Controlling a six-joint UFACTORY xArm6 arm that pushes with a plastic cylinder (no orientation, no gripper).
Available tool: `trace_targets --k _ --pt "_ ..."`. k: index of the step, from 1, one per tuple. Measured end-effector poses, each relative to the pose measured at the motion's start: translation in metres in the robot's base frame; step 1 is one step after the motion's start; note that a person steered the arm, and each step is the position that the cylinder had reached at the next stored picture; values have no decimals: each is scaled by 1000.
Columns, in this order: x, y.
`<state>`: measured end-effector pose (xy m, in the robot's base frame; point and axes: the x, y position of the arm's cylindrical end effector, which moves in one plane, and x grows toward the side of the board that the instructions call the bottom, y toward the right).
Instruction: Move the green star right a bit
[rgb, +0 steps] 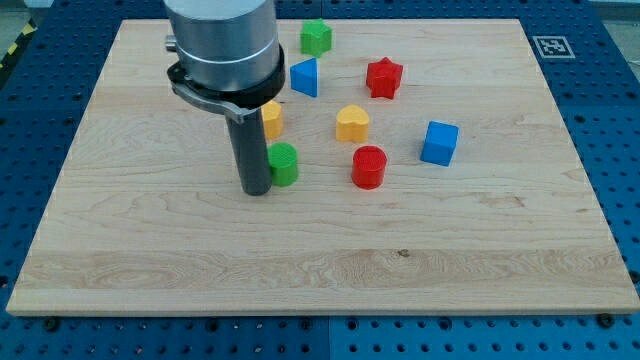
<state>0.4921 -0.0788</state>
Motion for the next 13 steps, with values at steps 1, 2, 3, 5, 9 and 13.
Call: trace_targets --k 1,2,3,5,9,13 --pt "-1 -1" --pt "-18 6" --pt "-25 21" --pt "-30 -58" --pt "-245 -65" --pt "-234 77"
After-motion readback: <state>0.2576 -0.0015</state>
